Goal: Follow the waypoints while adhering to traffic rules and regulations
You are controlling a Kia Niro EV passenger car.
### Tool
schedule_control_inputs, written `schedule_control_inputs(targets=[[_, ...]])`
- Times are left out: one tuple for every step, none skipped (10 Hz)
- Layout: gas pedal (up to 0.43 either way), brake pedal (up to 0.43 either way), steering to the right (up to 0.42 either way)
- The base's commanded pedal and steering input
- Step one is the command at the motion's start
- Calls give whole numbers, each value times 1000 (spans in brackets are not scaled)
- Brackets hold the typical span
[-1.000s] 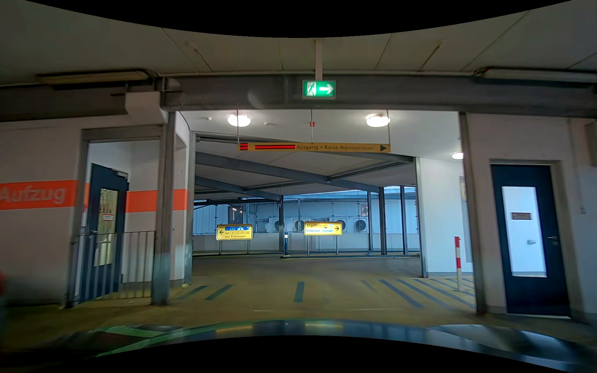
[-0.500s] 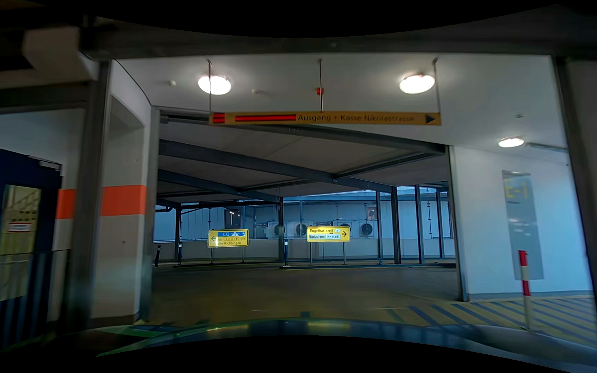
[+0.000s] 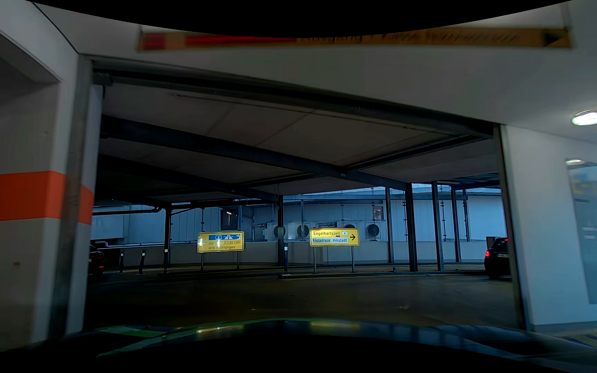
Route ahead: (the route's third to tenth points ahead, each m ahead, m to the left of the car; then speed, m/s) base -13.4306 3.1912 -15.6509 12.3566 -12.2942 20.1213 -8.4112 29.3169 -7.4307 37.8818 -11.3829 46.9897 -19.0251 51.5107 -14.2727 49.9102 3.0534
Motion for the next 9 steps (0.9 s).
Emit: schedule_control_inputs(targets=[[0,0,-11],[0,0,-11],[0,0,-8],[0,0,-7],[0,0,-5],[0,0,-4],[0,0,-3],[0,0,-1],[0,67,4]])
